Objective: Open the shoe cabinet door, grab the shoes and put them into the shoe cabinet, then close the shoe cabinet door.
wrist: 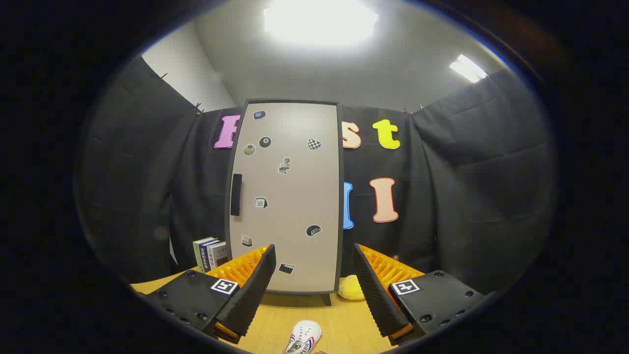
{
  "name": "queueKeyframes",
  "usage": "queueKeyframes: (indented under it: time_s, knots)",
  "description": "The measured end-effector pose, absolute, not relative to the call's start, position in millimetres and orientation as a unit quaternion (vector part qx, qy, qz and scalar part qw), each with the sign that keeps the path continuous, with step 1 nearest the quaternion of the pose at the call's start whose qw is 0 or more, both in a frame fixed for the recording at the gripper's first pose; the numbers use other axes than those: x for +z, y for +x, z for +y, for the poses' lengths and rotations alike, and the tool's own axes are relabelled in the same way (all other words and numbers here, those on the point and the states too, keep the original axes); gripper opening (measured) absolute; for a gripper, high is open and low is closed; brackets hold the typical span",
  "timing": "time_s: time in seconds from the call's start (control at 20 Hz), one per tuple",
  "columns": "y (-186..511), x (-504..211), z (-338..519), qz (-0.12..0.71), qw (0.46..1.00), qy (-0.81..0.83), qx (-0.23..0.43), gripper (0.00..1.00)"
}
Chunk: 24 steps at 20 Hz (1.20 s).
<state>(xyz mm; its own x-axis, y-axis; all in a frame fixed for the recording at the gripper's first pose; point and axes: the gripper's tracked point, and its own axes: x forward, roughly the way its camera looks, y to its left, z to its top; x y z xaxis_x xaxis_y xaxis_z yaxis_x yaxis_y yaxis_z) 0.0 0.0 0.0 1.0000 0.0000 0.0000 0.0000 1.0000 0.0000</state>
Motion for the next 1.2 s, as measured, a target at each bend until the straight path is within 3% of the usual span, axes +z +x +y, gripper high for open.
queueKeyframes:
  time_s: [0.9,1.2]
  knots:
    - [14.6,-3.1,28.0,0.016,1.000,0.006,0.021,0.97]
    - [48.6,18.6,48.6,0.015,0.999,0.016,0.032,0.97]
